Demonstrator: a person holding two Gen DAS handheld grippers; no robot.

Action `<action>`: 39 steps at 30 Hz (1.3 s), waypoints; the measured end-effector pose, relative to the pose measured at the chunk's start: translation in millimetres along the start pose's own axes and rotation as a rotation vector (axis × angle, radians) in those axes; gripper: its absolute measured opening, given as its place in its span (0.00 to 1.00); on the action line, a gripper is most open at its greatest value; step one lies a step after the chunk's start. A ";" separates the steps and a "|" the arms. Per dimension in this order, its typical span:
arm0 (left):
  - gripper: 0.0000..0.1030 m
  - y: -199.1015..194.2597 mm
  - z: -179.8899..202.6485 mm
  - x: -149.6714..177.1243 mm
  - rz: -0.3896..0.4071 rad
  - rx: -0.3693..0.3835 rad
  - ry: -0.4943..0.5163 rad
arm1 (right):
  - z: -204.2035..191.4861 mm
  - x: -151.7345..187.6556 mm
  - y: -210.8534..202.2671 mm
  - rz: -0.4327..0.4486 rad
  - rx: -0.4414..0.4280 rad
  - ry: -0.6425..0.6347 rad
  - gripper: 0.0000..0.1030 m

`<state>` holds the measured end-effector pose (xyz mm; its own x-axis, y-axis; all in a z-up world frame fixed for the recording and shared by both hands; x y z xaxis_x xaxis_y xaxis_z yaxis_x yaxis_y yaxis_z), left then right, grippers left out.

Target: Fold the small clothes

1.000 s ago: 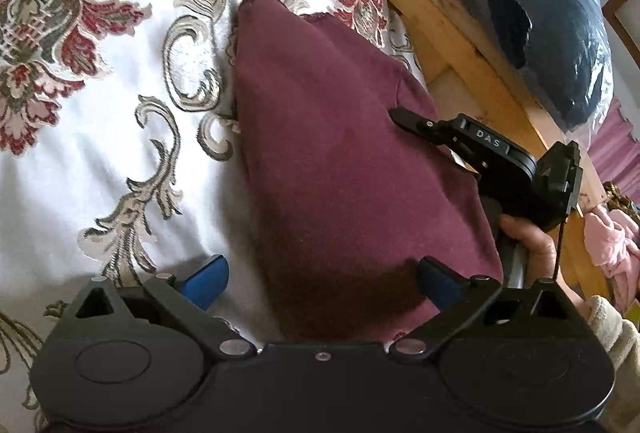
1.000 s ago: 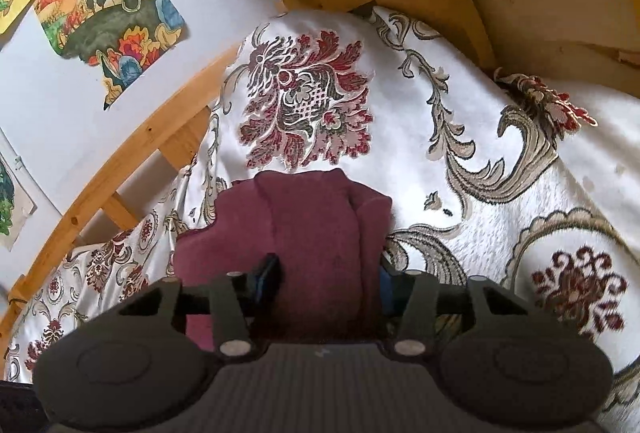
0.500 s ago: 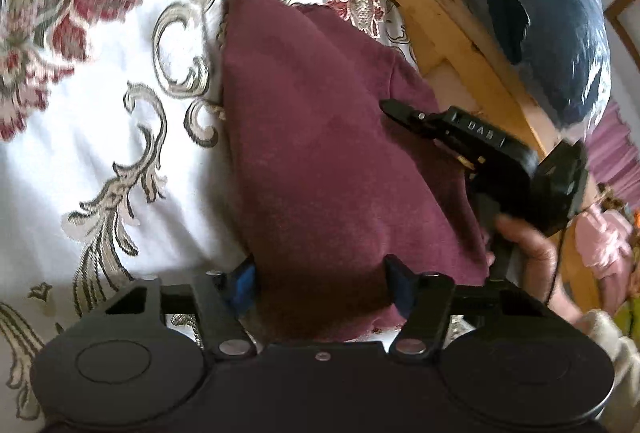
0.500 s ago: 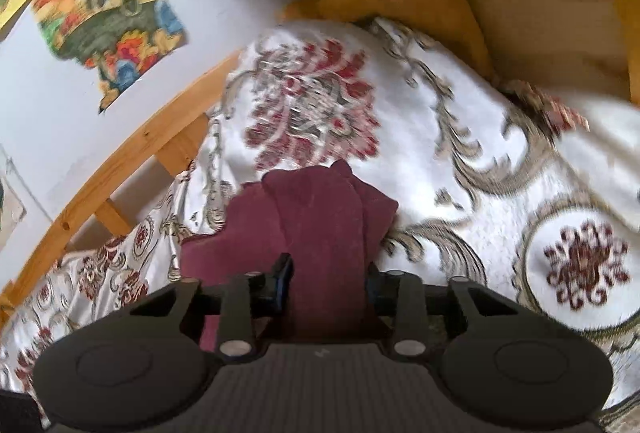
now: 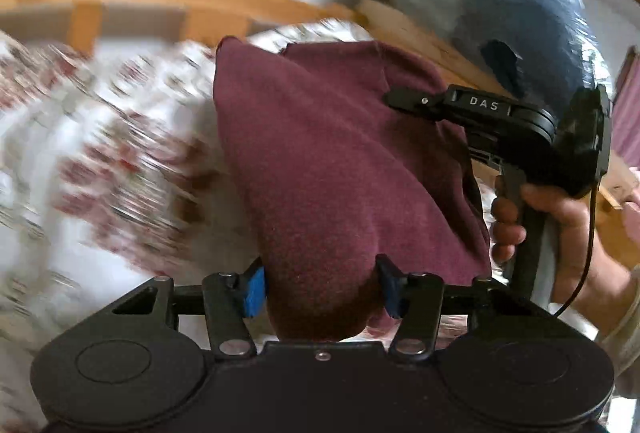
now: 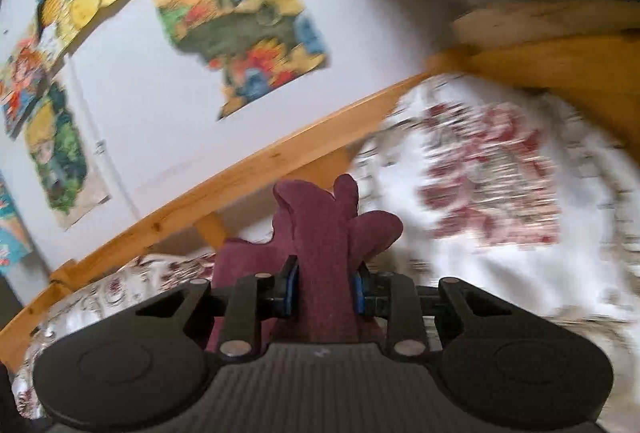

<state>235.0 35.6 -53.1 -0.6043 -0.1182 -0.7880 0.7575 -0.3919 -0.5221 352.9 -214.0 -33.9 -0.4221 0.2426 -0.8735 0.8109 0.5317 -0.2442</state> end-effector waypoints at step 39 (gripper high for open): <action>0.99 36.8 -63.9 -7.9 0.068 -0.222 -0.137 | -26.0 24.1 81.0 -0.094 0.207 -0.282 0.99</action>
<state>283.4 80.4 -86.9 -0.5664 -0.2660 -0.7801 0.8241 -0.1705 -0.5402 397.9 -144.0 -63.9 -0.3938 -0.0485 -0.9179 0.8508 0.3587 -0.3839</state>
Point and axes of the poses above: each gripper's, at about its wrist camera, not at the fingertips, and y roughly the way its jaws point, z to its right, x to its underside, the point moved 1 cm from there along y, roughly the way its jaws point
